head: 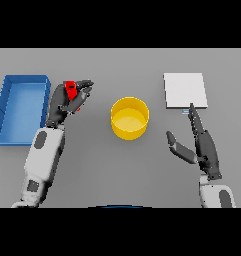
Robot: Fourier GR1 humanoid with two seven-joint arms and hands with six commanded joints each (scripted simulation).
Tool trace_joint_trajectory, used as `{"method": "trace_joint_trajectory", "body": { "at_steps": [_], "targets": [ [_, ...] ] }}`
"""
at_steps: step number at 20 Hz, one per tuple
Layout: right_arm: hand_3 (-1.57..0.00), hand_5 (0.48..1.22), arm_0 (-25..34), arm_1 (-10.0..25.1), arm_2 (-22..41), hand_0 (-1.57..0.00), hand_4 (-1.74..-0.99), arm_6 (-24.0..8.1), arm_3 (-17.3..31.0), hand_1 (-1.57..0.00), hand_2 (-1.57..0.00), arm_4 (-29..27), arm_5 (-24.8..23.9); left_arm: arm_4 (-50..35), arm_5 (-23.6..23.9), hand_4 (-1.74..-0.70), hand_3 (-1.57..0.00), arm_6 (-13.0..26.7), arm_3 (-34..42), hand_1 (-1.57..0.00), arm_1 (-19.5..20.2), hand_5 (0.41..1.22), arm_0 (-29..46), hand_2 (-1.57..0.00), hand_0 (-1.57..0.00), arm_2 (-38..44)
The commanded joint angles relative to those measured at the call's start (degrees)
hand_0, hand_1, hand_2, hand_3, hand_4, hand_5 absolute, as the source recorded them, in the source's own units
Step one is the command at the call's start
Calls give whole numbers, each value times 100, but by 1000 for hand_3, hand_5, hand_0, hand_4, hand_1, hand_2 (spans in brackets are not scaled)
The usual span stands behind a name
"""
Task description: Pick up the red beaker and tilt it to pour out 1 green nut into yellow bowl. Pick up the yellow bowl and place it on the metallic measuring scale.
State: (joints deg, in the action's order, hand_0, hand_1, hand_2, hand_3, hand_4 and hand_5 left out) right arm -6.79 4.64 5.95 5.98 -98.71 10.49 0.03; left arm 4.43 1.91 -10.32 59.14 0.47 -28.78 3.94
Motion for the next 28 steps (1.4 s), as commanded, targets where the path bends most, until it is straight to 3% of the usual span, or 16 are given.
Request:
{"method": "trace_joint_trajectory", "body": {
  "at_steps": [1, 5, 10, 16, 23, 25, 26, 28],
  "targets": [
    [1, 647, 19, -16, 1, 1, -1227, -33, -14, 1, 1, -10, -7, 16, -65, -1714, -1542, 74, 47, -1549, 57, 1132, -76, -1551, -1548, -26],
    [1, 659, 87, 9, 32, 1, -1219, 164, -6, 1, 1, 138, -83, 321, -108, -1724, -1553, 299, 175, -1557, 237, 1133, -175, -1558, -1556, -232],
    [1, 664, 51, 53, 57, 1, -1210, 107, -3, 1, 1, 256, -110, 842, -169, -1730, -1559, 495, 215, -1562, 485, 1134, -415, -1563, -1562, -543],
    [1, 663, 5, 93, 52, 1, -1183, -22, -141, 1, 1, 228, -64, 2121, -444, -1738, -1568, 1186, 316, -1569, 919, 1127, -839, -1569, -1569, -1505],
    [1, 673, -100, -14, 104, 1, -1183, 35, -126, 1, 1, 173, -32, 3623, -1067, -1740, -1570, 1521, 111, -1571, 1332, 1183, -1526, -1571, -1570, -2730],
    [1, 676, -64, 2, 74, 1, -1187, -81, -177, 1, 1, 131, -24, 4014, -1253, -1741, -1571, 1645, -4, -1571, 1337, 1197, -1753, -1571, -1571, -3042],
    [1, 675, -122, -47, 129, 1, -1191, -92, -162, 1, 1, 160, -18, 4192, -1434, -1689, -1571, 1703, -44, -1571, 1350, 1202, -1892, -1571, -1571, -3195],
    [1, 675, -47, -57, 85, 1, -1191, -168, -123, 1, 1, 102, -18, 4536, -1702, -1705, -1436, 1660, -159, -1571, 1420, 1209, -2138, -1571, -1571, -3503]
  ]
}}
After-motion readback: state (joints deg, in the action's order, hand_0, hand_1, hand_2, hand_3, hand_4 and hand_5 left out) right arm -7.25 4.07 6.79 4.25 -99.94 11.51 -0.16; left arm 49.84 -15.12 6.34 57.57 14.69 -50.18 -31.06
